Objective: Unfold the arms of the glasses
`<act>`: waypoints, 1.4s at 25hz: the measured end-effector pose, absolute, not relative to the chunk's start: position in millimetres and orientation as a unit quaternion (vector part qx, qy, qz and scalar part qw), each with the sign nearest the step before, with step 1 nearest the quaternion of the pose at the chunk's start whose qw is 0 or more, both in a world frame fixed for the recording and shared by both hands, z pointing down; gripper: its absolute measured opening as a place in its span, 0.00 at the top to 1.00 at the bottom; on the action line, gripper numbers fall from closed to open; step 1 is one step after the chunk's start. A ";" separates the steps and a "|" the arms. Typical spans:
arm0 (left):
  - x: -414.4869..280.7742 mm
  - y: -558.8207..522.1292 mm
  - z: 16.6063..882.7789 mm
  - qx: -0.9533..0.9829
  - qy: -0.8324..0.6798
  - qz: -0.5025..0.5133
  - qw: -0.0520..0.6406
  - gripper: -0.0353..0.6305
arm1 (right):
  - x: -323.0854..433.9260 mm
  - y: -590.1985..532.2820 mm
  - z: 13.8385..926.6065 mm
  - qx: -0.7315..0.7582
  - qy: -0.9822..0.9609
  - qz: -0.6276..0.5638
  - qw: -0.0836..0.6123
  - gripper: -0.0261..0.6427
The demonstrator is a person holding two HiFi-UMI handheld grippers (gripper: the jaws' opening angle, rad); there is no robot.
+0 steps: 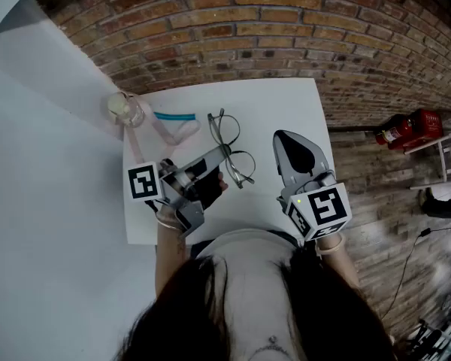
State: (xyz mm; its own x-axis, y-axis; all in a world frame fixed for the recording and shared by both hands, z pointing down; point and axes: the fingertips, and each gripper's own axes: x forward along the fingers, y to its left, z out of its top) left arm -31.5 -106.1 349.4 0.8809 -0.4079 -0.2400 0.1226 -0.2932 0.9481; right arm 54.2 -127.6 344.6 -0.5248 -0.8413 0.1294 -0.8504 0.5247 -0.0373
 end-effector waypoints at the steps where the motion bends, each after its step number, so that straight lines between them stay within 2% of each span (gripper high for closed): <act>1: -31.6 -106.3 349.0 0.772 -0.092 -0.226 0.587 0.91 | 53.3 -127.2 344.0 0.484 -0.873 0.047 0.047 0.96; 35: -47.5 -127.4 347.7 0.764 -0.105 -0.250 0.585 0.91 | 27.7 -110.3 327.0 0.415 -0.908 0.048 0.007 0.96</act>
State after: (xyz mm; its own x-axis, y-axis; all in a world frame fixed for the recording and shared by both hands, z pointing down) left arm -47.5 -127.4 347.7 0.8524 -0.4538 -0.2598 0.1325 -0.2931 0.9468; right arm 27.7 -110.3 327.0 -0.6552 -0.7536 0.0530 -0.7550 0.6508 -0.0802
